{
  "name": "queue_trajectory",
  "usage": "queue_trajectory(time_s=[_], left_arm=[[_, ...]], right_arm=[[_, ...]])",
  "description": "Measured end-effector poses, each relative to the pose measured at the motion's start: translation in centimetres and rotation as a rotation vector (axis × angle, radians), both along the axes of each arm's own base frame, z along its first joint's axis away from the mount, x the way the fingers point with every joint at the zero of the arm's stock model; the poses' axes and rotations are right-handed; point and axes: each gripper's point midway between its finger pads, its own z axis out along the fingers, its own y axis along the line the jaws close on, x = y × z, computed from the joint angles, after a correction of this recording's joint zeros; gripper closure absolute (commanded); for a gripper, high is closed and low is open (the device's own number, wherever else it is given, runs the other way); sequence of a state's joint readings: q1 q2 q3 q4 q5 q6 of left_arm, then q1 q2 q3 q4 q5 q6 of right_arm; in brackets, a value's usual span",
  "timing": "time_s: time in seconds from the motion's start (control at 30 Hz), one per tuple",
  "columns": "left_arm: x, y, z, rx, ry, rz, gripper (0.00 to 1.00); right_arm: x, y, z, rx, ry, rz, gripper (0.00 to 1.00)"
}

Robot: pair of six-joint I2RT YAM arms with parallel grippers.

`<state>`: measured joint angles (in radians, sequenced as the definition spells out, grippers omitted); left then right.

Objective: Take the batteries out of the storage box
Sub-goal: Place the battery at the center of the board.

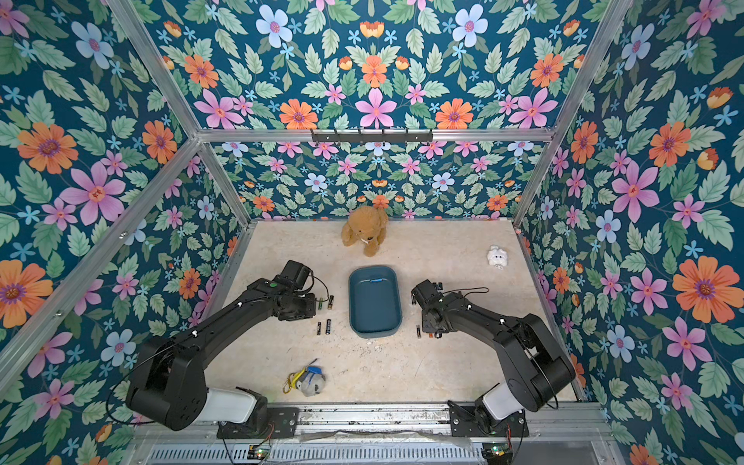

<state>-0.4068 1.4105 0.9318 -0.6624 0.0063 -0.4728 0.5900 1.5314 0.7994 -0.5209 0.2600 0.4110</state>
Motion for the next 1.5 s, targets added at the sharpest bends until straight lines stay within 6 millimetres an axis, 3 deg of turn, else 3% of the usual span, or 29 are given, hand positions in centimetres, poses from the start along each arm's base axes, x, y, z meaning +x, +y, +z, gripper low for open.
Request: queue_trajectory(time_s=[0.53, 1.5], left_arm=[[-0.02, -0.11, 0.03, -0.006, 0.001, -0.002, 0.69], [0.52, -0.44, 0.51, -0.015, -0.010, -0.005, 0.69]], right_arm=[[-0.02, 0.29, -1.00, -0.004, 0.036, 0.010, 0.84], [0.21, 0.10, -0.69, 0.003, 0.041, -0.003, 0.76]])
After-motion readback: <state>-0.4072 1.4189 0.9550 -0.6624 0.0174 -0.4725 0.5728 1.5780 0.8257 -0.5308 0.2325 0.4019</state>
